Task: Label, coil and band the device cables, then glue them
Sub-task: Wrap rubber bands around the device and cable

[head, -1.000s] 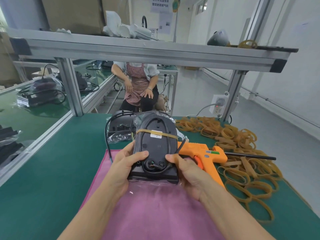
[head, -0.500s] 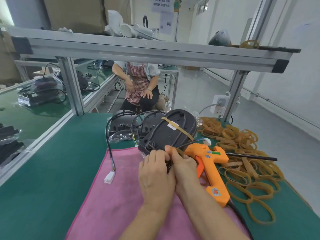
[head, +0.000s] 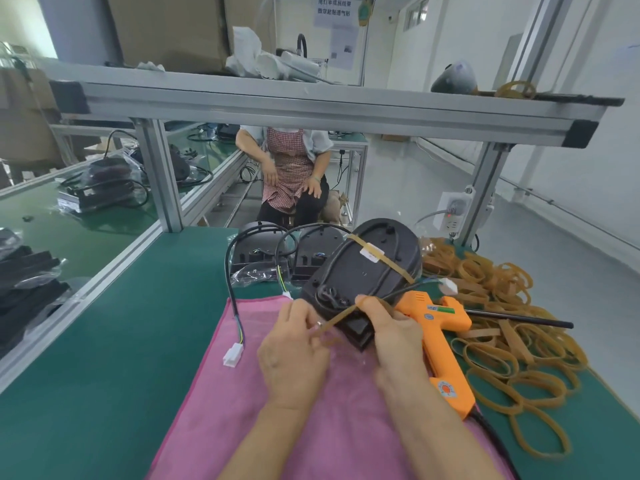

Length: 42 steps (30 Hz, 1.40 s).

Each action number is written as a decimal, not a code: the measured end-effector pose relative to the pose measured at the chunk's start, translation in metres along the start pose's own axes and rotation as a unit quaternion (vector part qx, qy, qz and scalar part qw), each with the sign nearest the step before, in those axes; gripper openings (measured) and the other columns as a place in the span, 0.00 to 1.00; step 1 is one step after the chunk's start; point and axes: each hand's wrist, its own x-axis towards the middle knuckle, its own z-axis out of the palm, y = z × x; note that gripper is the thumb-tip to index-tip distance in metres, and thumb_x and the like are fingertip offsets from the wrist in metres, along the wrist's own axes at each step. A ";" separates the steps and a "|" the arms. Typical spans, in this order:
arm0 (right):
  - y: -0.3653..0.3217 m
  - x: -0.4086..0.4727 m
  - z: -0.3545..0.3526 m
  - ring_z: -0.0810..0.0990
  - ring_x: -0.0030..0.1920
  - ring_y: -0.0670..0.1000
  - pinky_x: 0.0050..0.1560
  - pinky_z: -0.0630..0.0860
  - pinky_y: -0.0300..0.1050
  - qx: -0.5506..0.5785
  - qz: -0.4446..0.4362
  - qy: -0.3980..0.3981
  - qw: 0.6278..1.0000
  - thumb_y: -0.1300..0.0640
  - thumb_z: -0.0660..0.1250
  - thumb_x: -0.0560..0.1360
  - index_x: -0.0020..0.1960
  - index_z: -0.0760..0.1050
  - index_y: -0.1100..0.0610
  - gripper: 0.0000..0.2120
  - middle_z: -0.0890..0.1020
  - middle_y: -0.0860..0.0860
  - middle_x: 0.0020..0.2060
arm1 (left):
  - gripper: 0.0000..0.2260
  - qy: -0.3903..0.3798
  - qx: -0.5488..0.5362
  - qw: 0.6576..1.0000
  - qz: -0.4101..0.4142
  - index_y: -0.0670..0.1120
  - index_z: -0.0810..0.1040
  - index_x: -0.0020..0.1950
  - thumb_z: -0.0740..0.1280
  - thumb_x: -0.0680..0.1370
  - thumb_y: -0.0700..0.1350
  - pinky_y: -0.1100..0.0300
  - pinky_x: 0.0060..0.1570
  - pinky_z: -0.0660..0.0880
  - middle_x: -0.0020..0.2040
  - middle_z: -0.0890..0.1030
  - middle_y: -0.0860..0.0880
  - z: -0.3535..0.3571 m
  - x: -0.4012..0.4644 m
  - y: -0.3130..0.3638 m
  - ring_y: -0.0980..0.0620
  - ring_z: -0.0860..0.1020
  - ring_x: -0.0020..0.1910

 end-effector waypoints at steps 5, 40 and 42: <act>-0.005 0.001 -0.016 0.83 0.42 0.63 0.52 0.79 0.63 -0.091 -0.016 -0.032 0.995 0.61 0.74 0.66 0.43 0.83 0.62 0.07 0.84 0.61 0.38 | 0.22 0.023 -0.027 0.999 0.006 0.46 0.78 0.47 0.63 0.60 0.26 0.64 0.38 0.71 0.44 0.77 0.54 -0.014 0.005 -0.016 0.51 0.76 0.40; -0.041 -0.004 -0.033 0.81 0.33 0.57 0.40 0.78 0.51 -0.054 0.082 -0.202 0.974 0.56 0.73 0.56 0.29 0.81 0.56 0.04 0.82 0.59 0.34 | 0.10 -0.015 -0.084 0.985 0.149 0.38 0.82 0.46 0.65 0.72 0.27 0.60 0.43 0.74 0.43 0.83 0.47 -0.031 0.008 -0.026 0.55 0.76 0.41; -0.039 -0.003 -0.035 0.80 0.33 0.57 0.39 0.77 0.49 -0.099 0.078 -0.193 0.973 0.54 0.74 0.56 0.34 0.80 0.58 0.09 0.82 0.60 0.36 | 0.18 -0.022 -0.133 0.988 0.071 0.47 0.81 0.48 0.66 0.70 0.25 0.61 0.39 0.76 0.42 0.81 0.55 -0.032 0.011 -0.021 0.56 0.76 0.38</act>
